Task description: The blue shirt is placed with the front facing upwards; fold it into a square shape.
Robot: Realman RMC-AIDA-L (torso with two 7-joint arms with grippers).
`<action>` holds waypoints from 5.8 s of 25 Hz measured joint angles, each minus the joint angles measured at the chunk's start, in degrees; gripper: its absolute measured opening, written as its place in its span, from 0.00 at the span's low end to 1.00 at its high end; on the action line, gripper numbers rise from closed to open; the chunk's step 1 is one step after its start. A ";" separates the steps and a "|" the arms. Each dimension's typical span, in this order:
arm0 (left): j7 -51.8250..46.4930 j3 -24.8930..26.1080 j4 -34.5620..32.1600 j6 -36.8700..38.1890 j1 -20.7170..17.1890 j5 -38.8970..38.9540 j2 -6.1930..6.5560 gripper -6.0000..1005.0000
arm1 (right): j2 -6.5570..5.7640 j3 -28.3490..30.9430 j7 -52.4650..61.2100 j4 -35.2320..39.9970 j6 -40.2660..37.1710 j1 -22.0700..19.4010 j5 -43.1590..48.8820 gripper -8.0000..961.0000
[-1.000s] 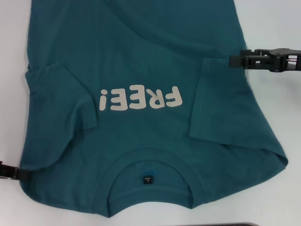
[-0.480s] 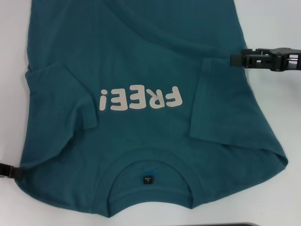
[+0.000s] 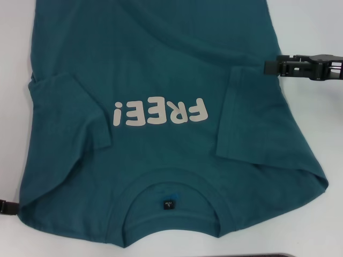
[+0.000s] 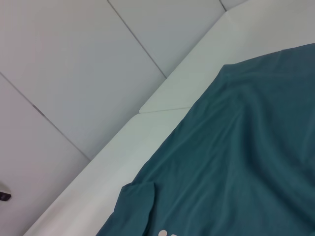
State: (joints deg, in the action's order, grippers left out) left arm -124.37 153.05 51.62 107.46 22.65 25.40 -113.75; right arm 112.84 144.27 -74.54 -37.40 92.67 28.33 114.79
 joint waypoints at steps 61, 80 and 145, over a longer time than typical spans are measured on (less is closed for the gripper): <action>-3.51 -1.45 -0.23 -1.21 1.98 -2.09 -1.02 0.21 | -0.09 0.88 0.01 -0.40 0.49 -0.30 -0.06 0.96; -3.59 -1.54 -0.42 -0.36 2.36 -2.78 -0.72 0.11 | -0.09 0.92 0.01 -0.06 0.25 -0.38 -0.09 0.87; 4.82 11.12 -6.80 -5.26 0.79 25.06 0.17 0.90 | 0.01 3.20 -0.07 0.13 -1.27 0.03 -0.09 0.87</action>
State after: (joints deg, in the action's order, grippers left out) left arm -119.55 164.17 44.82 102.20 23.44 50.46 -113.59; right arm 112.85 147.48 -74.61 -37.27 91.41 28.36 114.69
